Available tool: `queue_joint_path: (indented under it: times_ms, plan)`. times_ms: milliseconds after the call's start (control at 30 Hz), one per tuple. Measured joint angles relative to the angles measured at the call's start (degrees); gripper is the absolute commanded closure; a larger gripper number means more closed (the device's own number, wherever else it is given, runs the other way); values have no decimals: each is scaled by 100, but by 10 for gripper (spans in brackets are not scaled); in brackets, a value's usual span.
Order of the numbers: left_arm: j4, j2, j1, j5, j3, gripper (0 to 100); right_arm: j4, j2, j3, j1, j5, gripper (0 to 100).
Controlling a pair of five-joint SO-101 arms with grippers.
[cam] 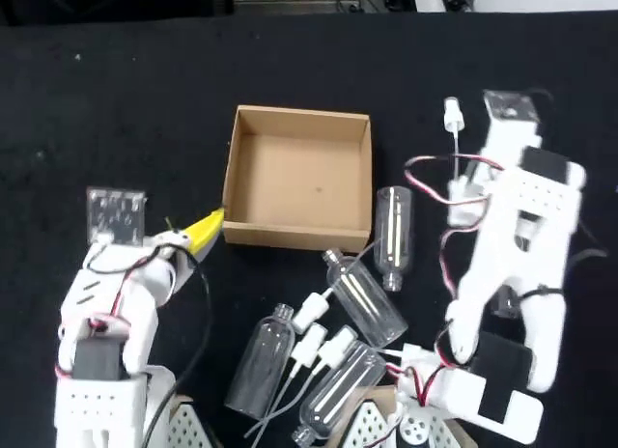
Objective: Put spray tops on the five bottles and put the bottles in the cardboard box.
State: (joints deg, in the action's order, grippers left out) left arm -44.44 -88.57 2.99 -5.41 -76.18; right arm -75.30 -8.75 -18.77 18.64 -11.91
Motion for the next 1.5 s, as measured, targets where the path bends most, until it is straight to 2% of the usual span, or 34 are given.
queue_joint_path:
  times_ms: [233, 500, 700, 933, 1033, 1133, 1500]
  plan:
    - [264, 2804, -167, 0, 1723, 636, 580, 0, 0, -870, 914, 766]
    - [281, 6277, -193, 0, 3815, 636, 1398, 0, -686, -1029, 1363, 766]
    - [281, 8193, -343, 0, 4879, 655, 2277, 0, -1662, -1029, 1547, 766]
    - [290, 8870, -396, 0, 5143, 899, 2593, -176, -1890, -1029, 1741, 766]
    - [290, 8888, -413, 62, 5134, 880, 2593, -176, -1890, -1029, 1749, 766]
    - [290, 8888, -396, 422, 5029, 863, 2593, -176, -1890, -1029, 1749, 766]
    - [281, 8738, -132, 1099, 4923, 862, 2593, -176, -1925, -1029, 1758, 766]
